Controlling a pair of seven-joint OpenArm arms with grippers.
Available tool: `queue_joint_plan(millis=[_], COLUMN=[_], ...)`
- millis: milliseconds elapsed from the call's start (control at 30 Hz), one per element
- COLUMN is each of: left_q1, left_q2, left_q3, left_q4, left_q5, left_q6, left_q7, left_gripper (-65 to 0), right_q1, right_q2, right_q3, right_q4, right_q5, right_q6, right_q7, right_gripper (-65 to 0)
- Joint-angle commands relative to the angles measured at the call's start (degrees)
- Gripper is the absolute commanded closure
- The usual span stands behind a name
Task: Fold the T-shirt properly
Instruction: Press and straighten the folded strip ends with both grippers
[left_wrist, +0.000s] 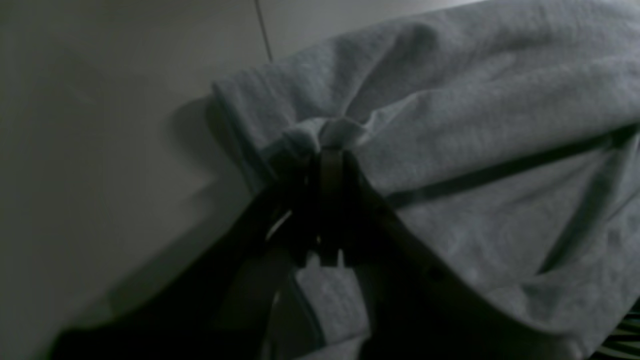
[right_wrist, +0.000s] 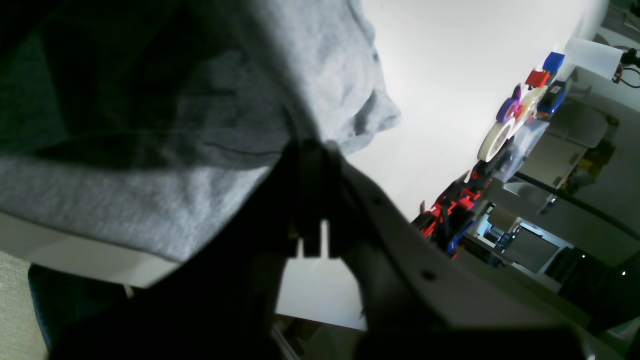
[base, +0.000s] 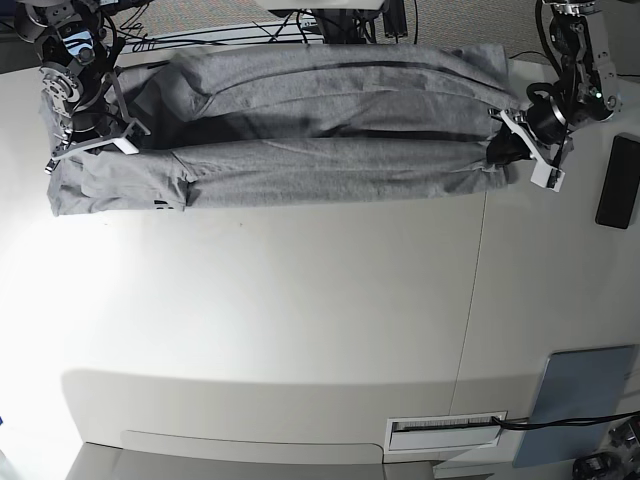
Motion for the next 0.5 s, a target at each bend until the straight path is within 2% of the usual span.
queue_joint_plan(millis=[0,233,467], left_q1=[-0.11,-0.13,-0.13], left_q2=[-1.09,-1.09,-1.09], left_q3=[-0.39,-0.39,-0.39], left_q4=[0.98,1.62,7.93], left_q5=[0.39,-0.85,-0.81], left_q6=[0.02,-0.04,0.0], left_q7=[-0.81,1.79,4.66], left_gripper=[0.0,0.0,0.0], right_q1=[0.11,-0.5,-0.5], right_q2=[1.11,1.11,1.14], right_q3=[0.55,0.55,0.55], right_q4=[0.92,0.9,0.9], right_q5=[-1.14,-1.14,-1.16], right_q6=[-0.85,-0.79,-0.79], right_q7=[-0.48,-0.9,-0.9], right_gripper=[0.0,0.0,0.0])
